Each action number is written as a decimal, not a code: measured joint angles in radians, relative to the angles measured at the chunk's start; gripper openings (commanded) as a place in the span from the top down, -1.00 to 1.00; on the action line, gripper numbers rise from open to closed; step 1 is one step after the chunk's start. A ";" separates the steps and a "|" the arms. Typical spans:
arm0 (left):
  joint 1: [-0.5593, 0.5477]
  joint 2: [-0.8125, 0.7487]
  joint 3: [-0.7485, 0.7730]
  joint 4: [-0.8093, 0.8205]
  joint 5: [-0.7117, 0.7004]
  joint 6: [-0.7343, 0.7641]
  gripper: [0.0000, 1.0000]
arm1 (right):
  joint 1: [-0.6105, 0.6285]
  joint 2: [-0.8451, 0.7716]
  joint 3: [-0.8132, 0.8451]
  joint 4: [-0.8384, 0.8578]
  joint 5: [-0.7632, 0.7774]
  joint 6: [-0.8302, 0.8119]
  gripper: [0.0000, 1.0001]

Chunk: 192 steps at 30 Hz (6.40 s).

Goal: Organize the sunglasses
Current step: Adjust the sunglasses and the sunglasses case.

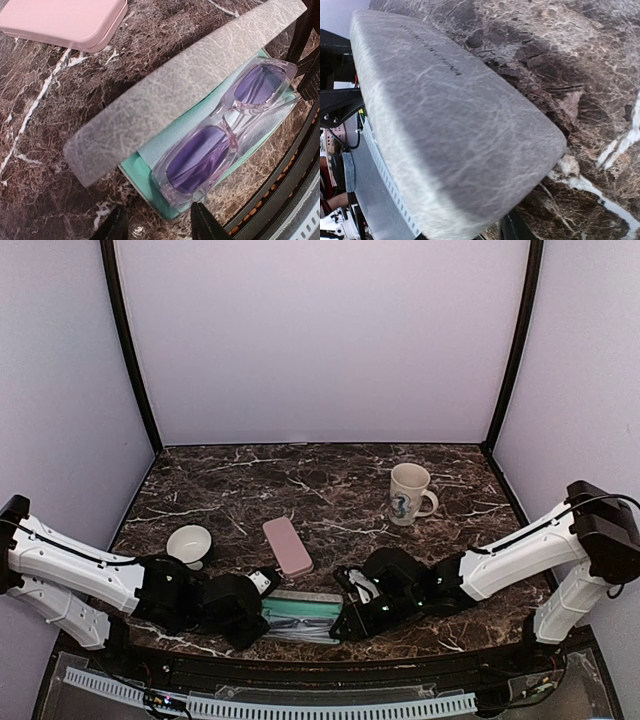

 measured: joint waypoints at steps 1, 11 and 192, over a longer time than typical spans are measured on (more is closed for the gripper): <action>0.002 0.000 -0.003 0.003 0.003 -0.005 0.11 | 0.000 0.000 0.001 0.000 0.000 0.000 0.43; 0.008 -0.003 -0.014 0.021 0.019 -0.037 0.10 | 0.002 0.021 0.016 -0.005 0.005 0.005 0.56; 0.020 -0.036 -0.183 0.308 -0.083 -0.199 0.58 | 0.291 0.125 0.216 -0.255 0.606 -0.063 0.81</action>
